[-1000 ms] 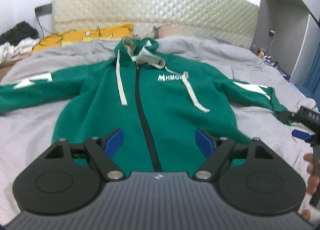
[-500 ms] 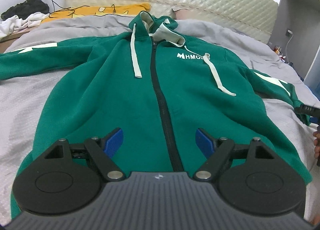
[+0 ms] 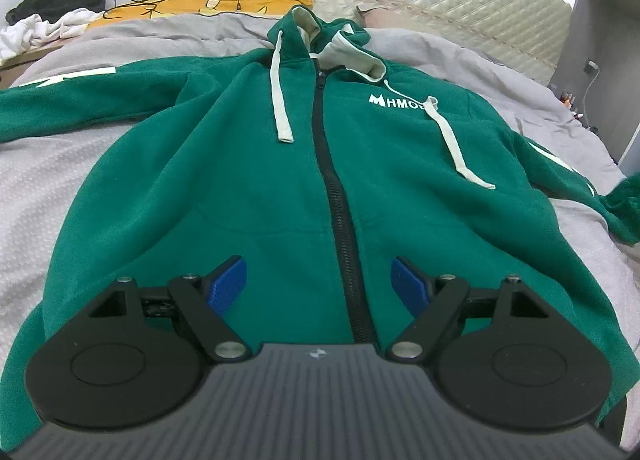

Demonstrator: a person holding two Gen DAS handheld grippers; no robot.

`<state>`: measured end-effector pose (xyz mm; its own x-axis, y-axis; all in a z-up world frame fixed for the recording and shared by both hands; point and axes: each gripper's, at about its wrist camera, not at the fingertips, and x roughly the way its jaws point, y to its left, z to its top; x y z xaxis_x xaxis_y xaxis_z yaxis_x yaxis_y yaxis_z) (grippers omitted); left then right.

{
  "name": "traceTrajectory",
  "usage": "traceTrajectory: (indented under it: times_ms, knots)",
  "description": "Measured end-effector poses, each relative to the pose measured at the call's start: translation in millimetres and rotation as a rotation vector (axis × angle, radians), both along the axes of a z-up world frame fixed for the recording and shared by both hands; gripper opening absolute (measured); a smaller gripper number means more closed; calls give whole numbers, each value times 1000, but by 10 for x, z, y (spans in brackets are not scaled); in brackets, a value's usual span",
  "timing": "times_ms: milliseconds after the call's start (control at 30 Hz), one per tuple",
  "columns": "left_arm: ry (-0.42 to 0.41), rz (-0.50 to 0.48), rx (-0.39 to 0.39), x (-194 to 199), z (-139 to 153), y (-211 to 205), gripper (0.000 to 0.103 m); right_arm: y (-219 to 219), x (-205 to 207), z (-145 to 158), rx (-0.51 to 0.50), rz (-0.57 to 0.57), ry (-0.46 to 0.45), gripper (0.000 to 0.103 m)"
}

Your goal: Fold large clothes

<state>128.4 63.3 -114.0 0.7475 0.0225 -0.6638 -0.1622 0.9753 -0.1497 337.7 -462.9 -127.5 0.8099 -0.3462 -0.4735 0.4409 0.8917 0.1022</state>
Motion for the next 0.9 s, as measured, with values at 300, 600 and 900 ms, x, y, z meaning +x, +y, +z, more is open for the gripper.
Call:
traceTrajectory:
  times_ms: [300,600,900]
  knots:
    - [45,22,-6,180,-135,16,83,-1063,-10,-394,284,-268,26,3]
    - [41,16,-14,206,-148,-4,83,-644,-243,-369,382,-225,-75,7]
    - [0,-8,-17,-7,-41,-35,83,164,-519,-313,558,-155,-109,15]
